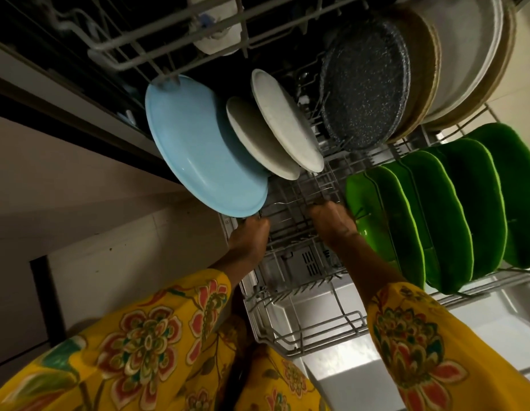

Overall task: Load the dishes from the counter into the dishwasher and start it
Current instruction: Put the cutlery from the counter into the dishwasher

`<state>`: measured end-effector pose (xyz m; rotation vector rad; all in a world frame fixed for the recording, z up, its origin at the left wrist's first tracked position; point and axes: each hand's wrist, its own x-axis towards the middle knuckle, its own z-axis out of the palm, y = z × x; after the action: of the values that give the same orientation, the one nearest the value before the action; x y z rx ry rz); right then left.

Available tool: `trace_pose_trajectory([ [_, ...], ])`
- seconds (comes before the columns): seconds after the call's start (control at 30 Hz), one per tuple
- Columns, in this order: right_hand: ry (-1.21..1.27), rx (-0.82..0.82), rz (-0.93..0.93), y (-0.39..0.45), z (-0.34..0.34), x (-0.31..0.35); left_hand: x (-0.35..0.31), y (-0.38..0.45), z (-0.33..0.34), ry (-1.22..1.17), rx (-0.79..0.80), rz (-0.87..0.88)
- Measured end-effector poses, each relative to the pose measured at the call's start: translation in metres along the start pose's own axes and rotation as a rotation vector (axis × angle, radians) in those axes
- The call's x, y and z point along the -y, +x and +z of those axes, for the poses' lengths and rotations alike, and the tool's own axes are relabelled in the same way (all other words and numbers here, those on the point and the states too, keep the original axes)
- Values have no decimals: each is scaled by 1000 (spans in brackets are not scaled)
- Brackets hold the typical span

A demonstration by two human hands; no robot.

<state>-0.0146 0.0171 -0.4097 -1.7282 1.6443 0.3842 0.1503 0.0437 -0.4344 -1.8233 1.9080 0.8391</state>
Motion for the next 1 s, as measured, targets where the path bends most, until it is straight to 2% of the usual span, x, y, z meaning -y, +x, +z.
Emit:
trace_pose_trajectory([
  [0.1, -107, -57, -13, -9, 3, 1, -2, -8, -4, 7, 22, -31],
  [0.23, -118, -78, -13, -29, -4, 4, -5, -29, -18, 7, -43, 2],
  [0.33, -105, -94, -22, -47, -12, 9, -8, -49, -33, -130, -43, -13],
  [0.47, -84, -135, -30, -77, -30, 27, -17, -78, -52, -521, -114, -71],
  [0.53, -60, -152, -27, -97, -39, 39, -21, -97, -62, -635, -143, -104],
  [0.67, -38, -134, -20, -138, -61, 66, -25, -133, -89, -729, -180, -159],
  [0.8, 71, -138, 11, -176, -90, 95, -28, -172, -134, -707, -197, -159],
  [0.9, 167, -167, -33, -198, -110, 112, -31, -201, -165, -742, -237, -213],
  [1.0, 157, -194, -82, -220, -135, 130, -31, -225, -193, -831, -308, -222],
])
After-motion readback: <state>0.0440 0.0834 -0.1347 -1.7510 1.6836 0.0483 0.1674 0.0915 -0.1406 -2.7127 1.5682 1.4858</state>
